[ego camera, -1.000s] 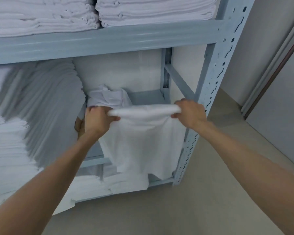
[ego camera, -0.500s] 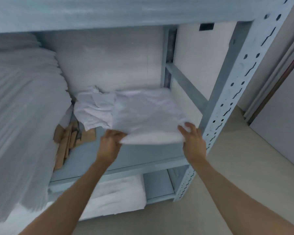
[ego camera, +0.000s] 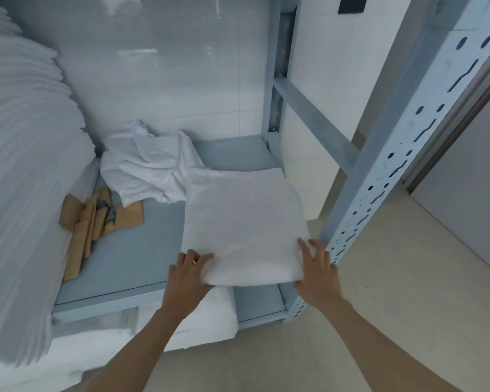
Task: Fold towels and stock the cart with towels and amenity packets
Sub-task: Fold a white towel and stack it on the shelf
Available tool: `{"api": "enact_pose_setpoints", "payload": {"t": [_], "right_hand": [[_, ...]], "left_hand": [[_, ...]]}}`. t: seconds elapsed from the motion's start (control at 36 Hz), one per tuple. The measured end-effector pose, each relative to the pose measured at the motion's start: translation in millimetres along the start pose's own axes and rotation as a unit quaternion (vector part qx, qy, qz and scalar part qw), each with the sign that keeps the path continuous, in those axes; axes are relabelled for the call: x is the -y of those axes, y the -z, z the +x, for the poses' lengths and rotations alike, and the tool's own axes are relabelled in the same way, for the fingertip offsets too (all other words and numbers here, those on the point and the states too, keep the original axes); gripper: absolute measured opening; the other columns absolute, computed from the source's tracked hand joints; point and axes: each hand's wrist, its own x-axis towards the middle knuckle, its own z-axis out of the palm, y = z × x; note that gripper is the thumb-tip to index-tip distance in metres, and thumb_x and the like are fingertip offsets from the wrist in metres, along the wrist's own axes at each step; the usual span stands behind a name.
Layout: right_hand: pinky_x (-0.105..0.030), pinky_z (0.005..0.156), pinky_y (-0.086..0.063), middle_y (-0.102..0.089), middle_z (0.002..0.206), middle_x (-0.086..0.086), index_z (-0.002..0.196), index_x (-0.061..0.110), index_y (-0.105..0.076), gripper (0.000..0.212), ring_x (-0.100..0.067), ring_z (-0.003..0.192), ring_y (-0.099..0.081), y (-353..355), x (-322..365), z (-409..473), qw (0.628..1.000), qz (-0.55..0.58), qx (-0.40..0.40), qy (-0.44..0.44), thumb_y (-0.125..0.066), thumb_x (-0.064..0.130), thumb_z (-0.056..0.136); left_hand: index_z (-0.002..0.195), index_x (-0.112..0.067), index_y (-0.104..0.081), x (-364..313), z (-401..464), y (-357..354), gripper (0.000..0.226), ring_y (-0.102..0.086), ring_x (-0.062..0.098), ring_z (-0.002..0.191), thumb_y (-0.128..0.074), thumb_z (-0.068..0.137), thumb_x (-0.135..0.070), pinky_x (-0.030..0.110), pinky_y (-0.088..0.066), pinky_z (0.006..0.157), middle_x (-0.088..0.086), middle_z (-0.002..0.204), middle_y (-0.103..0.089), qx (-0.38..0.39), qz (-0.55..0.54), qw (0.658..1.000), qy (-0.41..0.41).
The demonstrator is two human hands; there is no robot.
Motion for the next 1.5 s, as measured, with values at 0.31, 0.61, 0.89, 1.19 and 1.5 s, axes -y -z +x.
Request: {"api": "enact_pose_setpoints", "payload": {"t": [0.31, 0.61, 0.89, 1.19, 1.5], "right_hand": [[-0.038, 0.103, -0.04, -0.043, 0.132, -0.011, 0.14, 0.028, -0.049, 0.051, -0.026, 0.12, -0.048, 53.1, 14.5, 35.5, 0.997, -0.07, -0.019, 0.014, -0.065, 0.036, 0.092], [-0.033, 0.07, -0.046, -0.064, 0.102, -0.007, 0.11, 0.018, -0.067, 0.047, -0.03, 0.093, -0.062, 218.2, 50.7, 86.4, 0.975, 0.077, -0.208, 0.032, -0.076, 0.051, 0.079], [0.0, 0.058, -0.037, -0.058, 0.092, 0.022, 0.109, 0.033, -0.053, 0.053, 0.004, 0.081, -0.054, 298.0, 51.8, 46.4, 0.898, 0.38, -0.212, 0.072, -0.086, 0.046, 0.069], [-0.038, 0.078, -0.053, -0.064, 0.104, 0.001, 0.117, 0.014, -0.057, 0.082, -0.025, 0.099, -0.061, 296.4, 59.3, 56.2, 0.929, 0.333, -0.157, 0.034, -0.071, 0.075, 0.066], [-0.033, 0.068, -0.039, -0.053, 0.101, -0.003, 0.108, 0.006, -0.057, 0.04, -0.018, 0.089, -0.048, 312.5, 100.9, 101.4, 0.879, 0.321, -0.321, 0.144, -0.082, 0.016, 0.078]], "left_hand": [[0.093, -0.016, -0.079, -16.0, 36.9, 42.0, 0.037, -0.06, 0.034, 0.075, -0.092, 0.059, -0.008, 0.044, -0.04, 0.068, 0.011, 0.083, -0.06, -0.058, 0.083, 0.994, -0.029], [0.116, -0.014, -0.071, -35.6, 144.7, 196.2, 0.03, -0.066, 0.041, 0.098, -0.068, 0.092, -0.032, 0.043, -0.049, 0.08, 0.017, 0.109, -0.072, -0.176, 0.006, 0.983, -0.049], [0.096, -0.012, -0.076, -56.2, 111.2, 293.4, 0.017, -0.064, 0.02, 0.089, -0.08, 0.083, -0.022, 0.034, -0.05, 0.084, 0.003, 0.093, -0.072, -0.105, -0.199, 0.974, -0.013], [0.119, -0.012, -0.071, -51.8, 111.1, 292.6, 0.042, -0.06, -0.003, 0.075, -0.083, 0.078, -0.014, -0.002, -0.043, 0.058, -0.005, 0.102, -0.067, -0.121, -0.304, 0.942, 0.075], [0.078, -0.038, -0.079, -32.8, 148.5, 322.6, 0.058, -0.057, 0.014, 0.098, -0.057, 0.089, 0.015, 0.032, -0.047, 0.102, -0.009, 0.091, -0.071, -0.133, -0.459, 0.873, -0.1]]}}
